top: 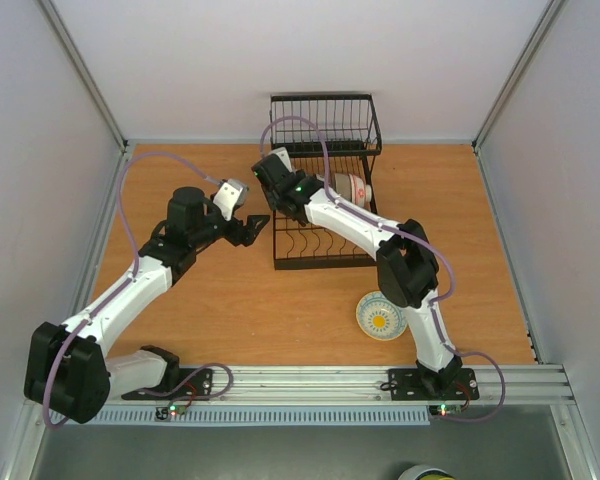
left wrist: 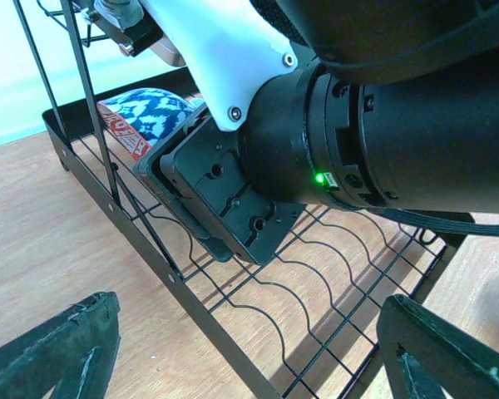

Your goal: Load the bowls into the dish rack

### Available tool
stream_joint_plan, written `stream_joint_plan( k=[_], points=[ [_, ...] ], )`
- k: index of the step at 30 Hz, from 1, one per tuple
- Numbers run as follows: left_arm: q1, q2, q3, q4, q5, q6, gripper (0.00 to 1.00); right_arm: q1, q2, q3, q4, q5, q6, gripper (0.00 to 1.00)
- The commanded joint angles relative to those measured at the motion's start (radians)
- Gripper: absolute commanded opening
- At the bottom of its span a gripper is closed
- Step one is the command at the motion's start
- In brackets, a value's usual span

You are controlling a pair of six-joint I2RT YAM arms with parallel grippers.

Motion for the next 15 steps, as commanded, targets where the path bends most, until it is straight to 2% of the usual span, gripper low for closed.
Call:
stream_joint_plan(
  k=[1, 15],
  points=[
    [0.002, -0.007, -0.006, 0.063, 0.004, 0.005, 0.84, 0.014, 0.000, -0.067, 0.013, 0.003, 0.003, 0.01],
    [0.002, -0.012, -0.010, 0.071, 0.003, 0.003, 0.85, 0.057, -0.124, -0.286, 0.127, 0.103, 0.012, 0.01]
  ],
)
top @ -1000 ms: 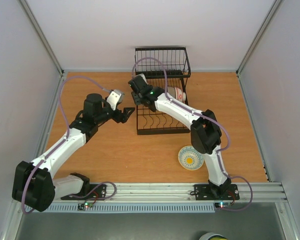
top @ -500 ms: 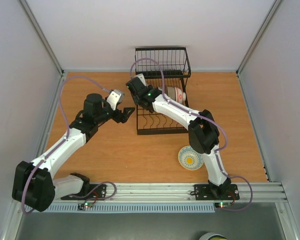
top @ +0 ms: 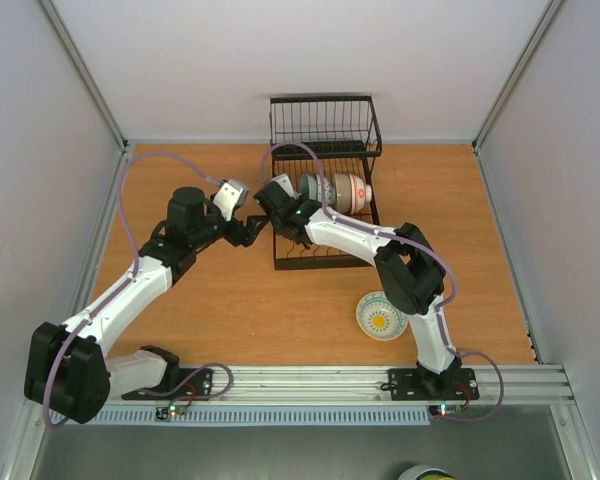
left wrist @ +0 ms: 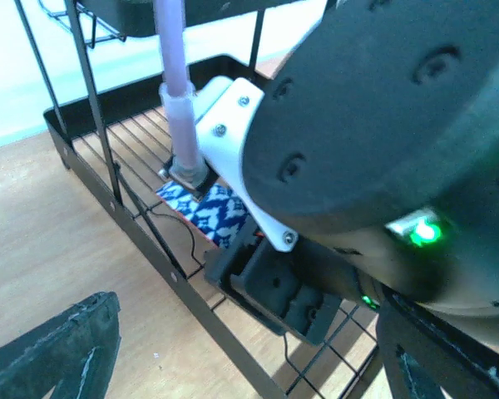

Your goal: Load the bowls into the dish rack

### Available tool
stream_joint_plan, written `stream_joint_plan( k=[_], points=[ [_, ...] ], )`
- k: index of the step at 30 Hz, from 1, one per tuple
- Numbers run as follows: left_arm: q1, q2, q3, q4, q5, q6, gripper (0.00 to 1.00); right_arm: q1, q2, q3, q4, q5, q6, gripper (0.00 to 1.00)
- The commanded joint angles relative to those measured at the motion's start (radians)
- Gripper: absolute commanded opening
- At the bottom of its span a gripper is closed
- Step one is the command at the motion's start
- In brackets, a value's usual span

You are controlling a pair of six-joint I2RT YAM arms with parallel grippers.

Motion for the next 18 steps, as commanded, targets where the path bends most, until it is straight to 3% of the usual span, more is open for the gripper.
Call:
stream_joint_plan(
  k=[1, 18],
  points=[
    [0.002, -0.012, -0.012, 0.068, 0.000, 0.001, 0.85, 0.016, -0.056, -0.042, 0.014, 0.048, 0.006, 0.01],
    [0.005, -0.016, -0.011, 0.071, -0.069, -0.003, 0.84, 0.018, 0.103, 0.118, 0.054, 0.195, -0.093, 0.01]
  ],
)
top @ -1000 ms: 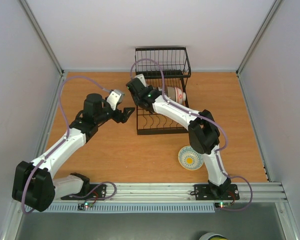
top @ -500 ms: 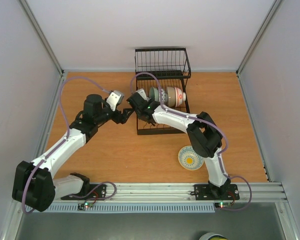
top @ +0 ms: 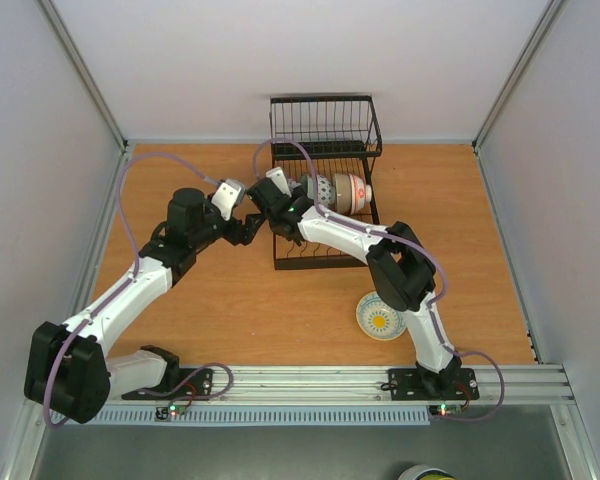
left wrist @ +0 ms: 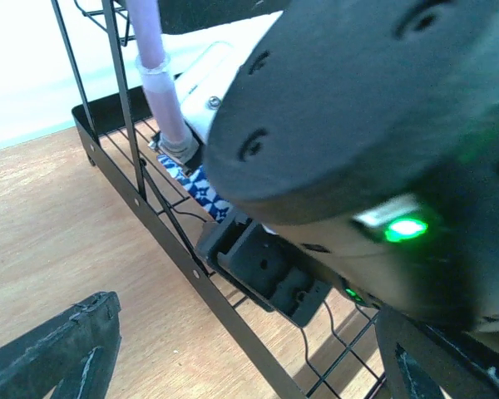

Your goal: Load the bowls into the dish rack

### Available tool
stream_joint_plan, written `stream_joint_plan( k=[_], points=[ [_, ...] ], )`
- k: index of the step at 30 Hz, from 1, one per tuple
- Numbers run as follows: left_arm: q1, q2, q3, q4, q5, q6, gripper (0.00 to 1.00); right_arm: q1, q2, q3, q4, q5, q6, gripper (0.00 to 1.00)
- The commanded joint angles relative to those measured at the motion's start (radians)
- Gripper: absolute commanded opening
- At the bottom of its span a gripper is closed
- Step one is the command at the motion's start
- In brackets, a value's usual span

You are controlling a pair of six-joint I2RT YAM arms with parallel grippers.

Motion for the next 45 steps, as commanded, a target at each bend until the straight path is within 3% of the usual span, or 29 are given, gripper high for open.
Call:
stream_joint_plan(
  k=[1, 18, 27, 31, 32, 33, 38, 41, 45],
  points=[
    [0.003, -0.017, 0.001, 0.062, -0.014, -0.007, 0.84, 0.003, 0.061, 0.081, 0.034, 0.086, -0.044, 0.01],
    [0.004, -0.020, 0.003, 0.058, 0.006, -0.003, 0.84, -0.021, 0.183, 0.173, -0.015, 0.031, -0.021, 0.01],
    [0.004, -0.022, 0.002, 0.056, 0.010, 0.000, 0.84, -0.058, 0.123, 0.072, 0.017, -0.246, 0.066, 0.04],
    [0.004, -0.022, 0.002, 0.056, 0.015, -0.002, 0.84, -0.058, 0.112, 0.059, 0.008, -0.244, 0.069, 0.18],
    [0.004, -0.023, 0.001, 0.057, 0.015, -0.002, 0.84, -0.058, 0.111, 0.057, 0.001, -0.237, 0.071, 0.24],
    [0.004, -0.023, -0.001, 0.058, 0.017, -0.001, 0.84, -0.058, 0.107, 0.052, -0.011, -0.214, 0.079, 0.41],
    [0.004, -0.021, -0.002, 0.059, 0.021, -0.001, 0.84, -0.058, 0.072, 0.004, 0.019, -0.204, 0.083, 0.61],
    [0.004, -0.020, -0.003, 0.061, 0.026, -0.001, 0.84, -0.057, 0.051, -0.017, 0.034, -0.193, 0.083, 0.81],
    [0.004, -0.020, -0.003, 0.062, 0.031, -0.001, 0.84, -0.054, 0.013, -0.045, 0.052, -0.177, 0.074, 0.91]
  ],
)
